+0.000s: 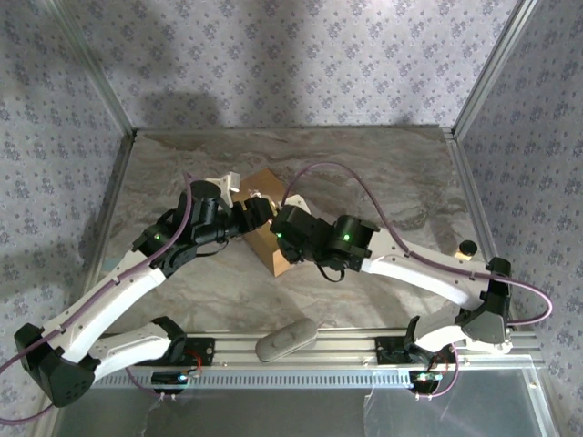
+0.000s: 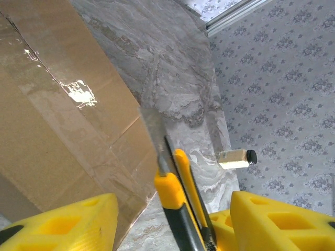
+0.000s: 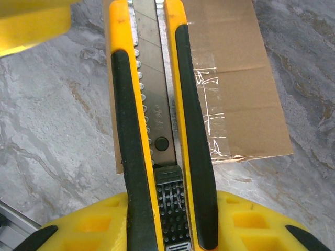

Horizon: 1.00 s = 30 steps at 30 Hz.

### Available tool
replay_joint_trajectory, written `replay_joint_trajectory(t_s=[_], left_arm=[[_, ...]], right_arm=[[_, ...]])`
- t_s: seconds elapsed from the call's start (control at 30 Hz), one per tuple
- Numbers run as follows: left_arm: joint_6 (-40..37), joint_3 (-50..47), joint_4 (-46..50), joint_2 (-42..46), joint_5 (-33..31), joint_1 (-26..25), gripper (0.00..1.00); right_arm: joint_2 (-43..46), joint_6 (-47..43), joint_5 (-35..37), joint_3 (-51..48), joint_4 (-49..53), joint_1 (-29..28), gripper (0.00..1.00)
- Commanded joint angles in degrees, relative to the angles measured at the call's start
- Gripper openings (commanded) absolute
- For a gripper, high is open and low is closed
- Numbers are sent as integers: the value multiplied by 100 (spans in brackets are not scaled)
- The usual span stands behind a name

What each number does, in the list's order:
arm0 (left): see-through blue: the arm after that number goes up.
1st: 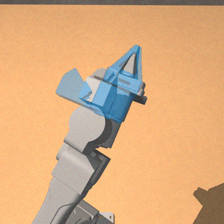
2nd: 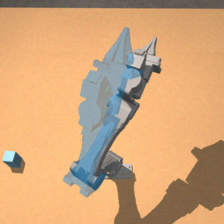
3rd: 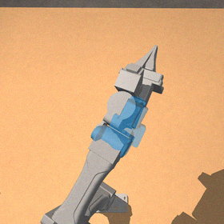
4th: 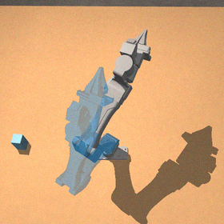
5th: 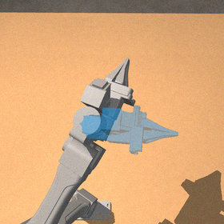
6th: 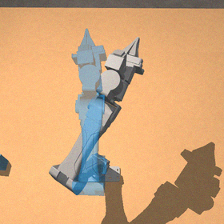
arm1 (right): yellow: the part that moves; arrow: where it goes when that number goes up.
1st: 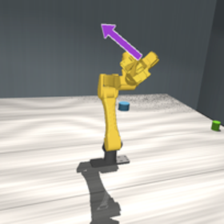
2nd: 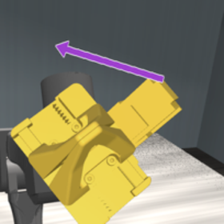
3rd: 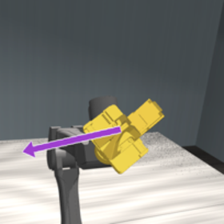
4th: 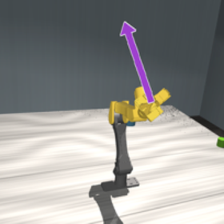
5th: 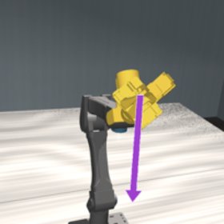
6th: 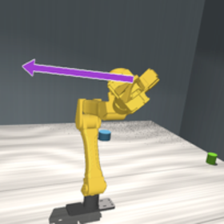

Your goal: Unpack the express box

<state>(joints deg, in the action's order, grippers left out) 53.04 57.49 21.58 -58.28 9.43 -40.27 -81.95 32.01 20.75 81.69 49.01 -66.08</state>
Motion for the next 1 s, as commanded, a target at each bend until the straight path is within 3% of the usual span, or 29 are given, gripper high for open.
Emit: replay_joint_trajectory(t_s=[0.0, 0.5, 0.97], left_arm=[[-14, 254, -175, -121, 18, -10, 58], [214, 189, -875, -627, 290, -35, 52], [159, 542, -838, -1012, 397, -71, 48]], right_arm=[[210, -107, 61, 103, -135, -12, 0], [316, -195, -67, 15, -329, -5, 0], [311, -254, -220, 9, -505, -3, 0]])
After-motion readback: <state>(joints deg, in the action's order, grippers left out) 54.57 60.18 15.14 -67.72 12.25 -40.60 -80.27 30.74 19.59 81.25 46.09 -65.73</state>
